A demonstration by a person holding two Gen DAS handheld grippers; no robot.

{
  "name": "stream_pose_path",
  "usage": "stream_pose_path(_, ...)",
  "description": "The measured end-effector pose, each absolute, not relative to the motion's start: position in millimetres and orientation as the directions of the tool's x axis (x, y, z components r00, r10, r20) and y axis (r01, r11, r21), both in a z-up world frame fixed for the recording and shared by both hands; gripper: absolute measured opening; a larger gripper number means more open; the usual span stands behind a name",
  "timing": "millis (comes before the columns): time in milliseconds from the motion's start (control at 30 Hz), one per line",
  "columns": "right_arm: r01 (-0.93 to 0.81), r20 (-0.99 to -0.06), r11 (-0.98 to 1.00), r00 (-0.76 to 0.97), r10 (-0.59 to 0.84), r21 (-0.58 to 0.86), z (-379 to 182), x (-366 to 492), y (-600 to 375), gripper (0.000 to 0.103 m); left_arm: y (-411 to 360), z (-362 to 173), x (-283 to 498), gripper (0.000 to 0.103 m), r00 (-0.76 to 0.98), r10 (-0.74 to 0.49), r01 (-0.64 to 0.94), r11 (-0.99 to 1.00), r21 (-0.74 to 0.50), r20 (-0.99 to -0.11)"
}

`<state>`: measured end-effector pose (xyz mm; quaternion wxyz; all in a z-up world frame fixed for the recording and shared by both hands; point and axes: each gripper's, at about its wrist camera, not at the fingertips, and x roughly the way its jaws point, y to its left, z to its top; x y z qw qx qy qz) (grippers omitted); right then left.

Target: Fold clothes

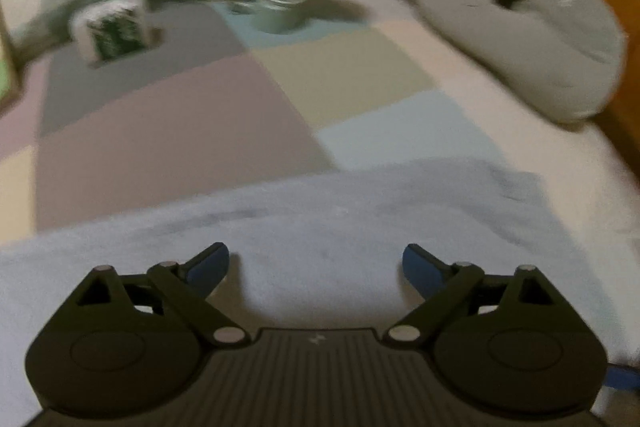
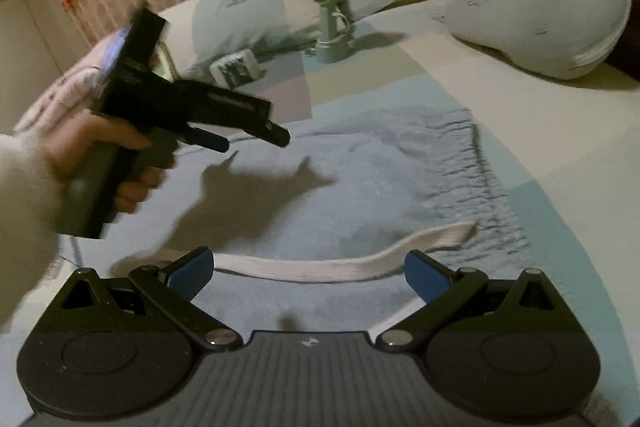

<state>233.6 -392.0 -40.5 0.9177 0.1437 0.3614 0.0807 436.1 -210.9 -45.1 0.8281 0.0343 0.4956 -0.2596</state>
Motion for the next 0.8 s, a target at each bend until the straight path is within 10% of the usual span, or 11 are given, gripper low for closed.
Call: stream_pose_path(800,-0.132,-0.662,0.957,0.697,0.276,0.260,-47.5,224.6,-385.1,0.103,-303.0,-44.0,421.0,0.098,0.196,-0.549,0.599,0.723,-0.344,-0.813)
